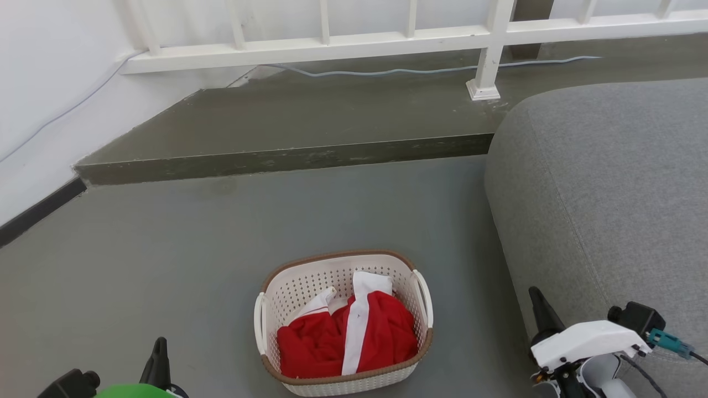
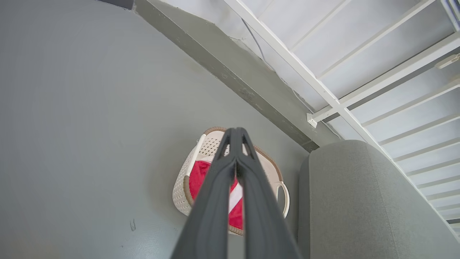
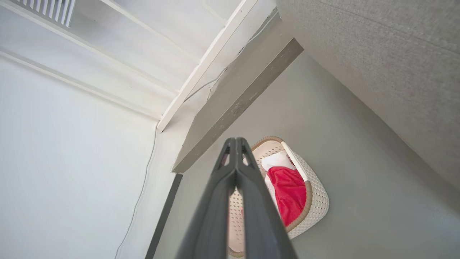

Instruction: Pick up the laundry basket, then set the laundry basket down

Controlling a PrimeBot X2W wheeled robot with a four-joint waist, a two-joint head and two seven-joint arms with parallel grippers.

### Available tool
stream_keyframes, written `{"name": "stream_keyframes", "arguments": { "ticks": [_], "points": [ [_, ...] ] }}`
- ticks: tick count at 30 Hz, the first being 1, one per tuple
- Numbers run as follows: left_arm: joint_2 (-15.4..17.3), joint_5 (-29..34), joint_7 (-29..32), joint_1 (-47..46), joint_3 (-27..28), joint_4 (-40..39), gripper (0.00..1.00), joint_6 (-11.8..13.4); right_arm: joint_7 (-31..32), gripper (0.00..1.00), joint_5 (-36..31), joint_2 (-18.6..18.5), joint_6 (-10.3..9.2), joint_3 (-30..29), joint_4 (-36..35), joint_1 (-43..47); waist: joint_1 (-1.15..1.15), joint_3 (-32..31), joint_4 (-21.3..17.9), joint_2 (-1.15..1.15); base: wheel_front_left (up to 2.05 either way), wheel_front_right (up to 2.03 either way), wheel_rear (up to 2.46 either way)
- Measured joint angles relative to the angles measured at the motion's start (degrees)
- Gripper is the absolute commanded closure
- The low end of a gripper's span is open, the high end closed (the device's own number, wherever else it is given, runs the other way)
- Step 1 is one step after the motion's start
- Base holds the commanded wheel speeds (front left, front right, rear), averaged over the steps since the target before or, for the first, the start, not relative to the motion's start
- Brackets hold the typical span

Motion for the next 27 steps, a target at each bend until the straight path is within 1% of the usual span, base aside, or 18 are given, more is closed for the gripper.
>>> {"name": "stream_keyframes", "arguments": {
  "ticks": [2, 11, 27],
  "points": [
    [-0.01, -1.46, 0.47, -0.38, 0.29, 0.08, 1.00, -0.14, 0.05, 1.00, 1.29, 0.00, 0.48, -0.57, -0.10, -0.15, 0.00, 0.05, 0.03, 0.00, 0.00, 0.00, 0.00],
    [-0.07, -7.06, 1.77, -1.58, 1.08, 0.27, 1.00, -0.71, 1.54, 1.00, 6.51, -0.01, 1.16, -3.00, -0.69, -0.91, 0.00, 0.29, 0.18, 0.00, 0.00, 0.00, 0.00],
    [-0.15, -18.47, 5.20, -4.53, 3.15, 0.65, 1.00, -2.81, 4.75, 1.00, 17.25, -0.02, 3.32, -8.02, -1.92, -2.13, 0.00, 0.75, 0.48, 0.00, 0.00, 0.00, 0.00]
  ]
}}
